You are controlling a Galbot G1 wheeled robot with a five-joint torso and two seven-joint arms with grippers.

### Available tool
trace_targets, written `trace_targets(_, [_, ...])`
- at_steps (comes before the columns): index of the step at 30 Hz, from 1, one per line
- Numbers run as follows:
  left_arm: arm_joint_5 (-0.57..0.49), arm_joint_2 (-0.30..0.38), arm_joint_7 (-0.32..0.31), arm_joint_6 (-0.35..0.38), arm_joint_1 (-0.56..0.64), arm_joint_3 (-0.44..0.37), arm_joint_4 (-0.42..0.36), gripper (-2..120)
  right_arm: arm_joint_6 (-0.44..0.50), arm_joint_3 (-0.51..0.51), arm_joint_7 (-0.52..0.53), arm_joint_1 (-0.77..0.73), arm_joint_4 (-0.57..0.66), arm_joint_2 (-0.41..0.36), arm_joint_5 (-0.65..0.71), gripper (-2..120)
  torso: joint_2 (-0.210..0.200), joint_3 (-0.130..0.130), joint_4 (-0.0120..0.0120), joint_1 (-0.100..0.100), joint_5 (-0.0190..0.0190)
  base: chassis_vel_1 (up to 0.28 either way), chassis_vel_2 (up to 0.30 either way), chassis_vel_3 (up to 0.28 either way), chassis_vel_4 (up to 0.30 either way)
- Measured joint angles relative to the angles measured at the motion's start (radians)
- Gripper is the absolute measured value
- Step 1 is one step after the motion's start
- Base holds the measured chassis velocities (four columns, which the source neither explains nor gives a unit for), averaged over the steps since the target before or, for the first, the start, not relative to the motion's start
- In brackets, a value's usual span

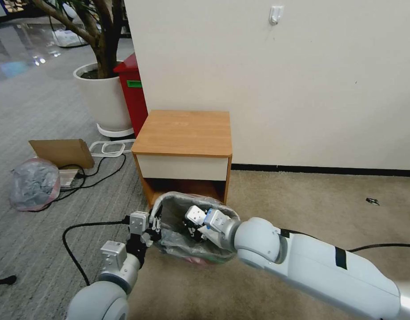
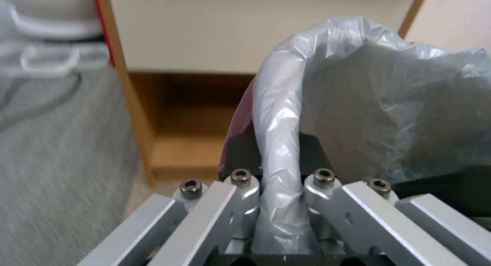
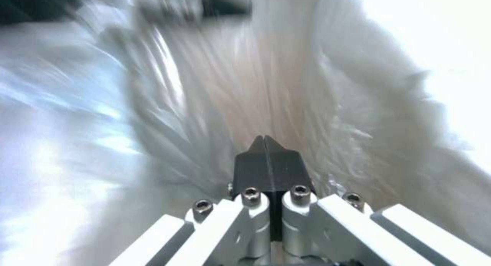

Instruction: Pick up the garbage bag from the table and place it over the trash can.

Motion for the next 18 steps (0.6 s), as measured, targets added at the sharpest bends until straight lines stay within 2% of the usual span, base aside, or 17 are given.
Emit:
trace_targets(1, [0.0, 0.0, 0.0, 0.0, 0.0, 0.0, 0.0, 6, 0.0, 0.0, 0.0, 0.0, 0.0, 0.0, 0.0, 0, 0.0, 0.0, 0.0, 0.0, 0.0, 0.0, 0.0, 0.0, 0.0])
trace_targets(2, [-0.059, -0.003, -0.02, 0.008, -0.006, 0.0, 0.018, 6, 0.012, 0.059, 0.0, -0.047, 0.037, -0.015, 0.027, 0, 0.0, 0.0, -0.0001, 0.0, 0.0001, 0.0, 0.0, 0.0, 0.0])
trace_targets(4, [-0.089, -0.006, -0.031, 0.013, -0.009, 0.0, 0.027, 6, 0.031, 0.088, 0.0, -0.074, 0.055, -0.023, 0.039, 0, 0.0, 0.0, 0.0, 0.0, 0.0, 0.0, 0.0, 0.0, 0.0])
trace_targets(7, [-0.188, -0.026, -0.061, 0.031, -0.012, -0.001, 0.055, 6, 0.187, 0.199, 0.023, -0.205, 0.096, -0.042, 0.054, 0, 0.0, 0.0, -0.0003, 0.0, 0.0001, 0.0, 0.0, 0.0, 0.0])
trace_targets(8, [-0.188, -0.026, -0.061, 0.031, -0.012, -0.001, 0.055, 6, 0.187, 0.199, 0.023, -0.205, 0.096, -0.042, 0.054, 0, 0.0, 0.0, -0.0003, 0.0, 0.0001, 0.0, 0.0, 0.0, 0.0])
trace_targets(10, [-0.241, -0.046, -0.07, 0.038, -0.005, 0.001, 0.071, 6, 0.29, 0.327, 0.052, -0.343, 0.115, -0.035, 0.021, 0, 0.0, 0.0, 0.0, 0.0, 0.0001, 0.0, 0.0, 0.0, 0.0])
trace_targets(11, [-0.255, -0.054, -0.071, 0.048, 0.001, 0.006, 0.08, 6, 0.325, 0.427, 0.054, -0.439, 0.124, -0.019, -0.034, 0, 0.0, 0.0, -0.0003, 0.0, 0.0002, 0.0, 0.0, 0.0, 0.0])
trace_targets(12, [-0.257, -0.059, -0.071, 0.053, 0.004, 0.011, 0.086, 6, 0.346, 0.484, 0.054, -0.491, 0.129, -0.004, -0.067, 0, 0.0, 0.0, 0.0, 0.0, 0.0, 0.0, 0.0, 0.0, 0.0])
trace_targets(13, [-0.257, -0.059, -0.071, 0.053, 0.004, 0.011, 0.086, 6, 0.346, 0.484, 0.054, -0.491, 0.129, -0.004, -0.067, 0, 0.0, 0.0, 0.0, 0.0, 0.0, 0.0, 0.0, 0.0, 0.0])
trace_targets(15, [-0.256, -0.074, -0.071, 0.059, 0.016, 0.021, 0.092, 6, 0.413, 0.637, 0.05, -0.651, 0.137, 0.056, -0.173, 0, 0.0, 0.0, -0.0001, 0.0, 0.0, 0.0, 0.0, 0.0, 0.0])
trace_targets(17, [-0.253, -0.079, -0.071, 0.059, 0.021, 0.024, 0.092, 6, 0.431, 0.672, 0.049, -0.691, 0.137, 0.077, -0.201, 4, 0.0, 0.0, -0.0001, 0.0, 0.0001, 0.0, 0.0, 0.0, 0.0])
trace_targets(18, [-0.246, -0.088, -0.071, 0.059, 0.034, 0.027, 0.09, 6, 0.482, 0.758, 0.047, -0.797, 0.137, 0.14, -0.273, 10, 0.0, 0.0, -0.0001, 0.0, 0.0, 0.0, 0.0, 0.0, 0.0])
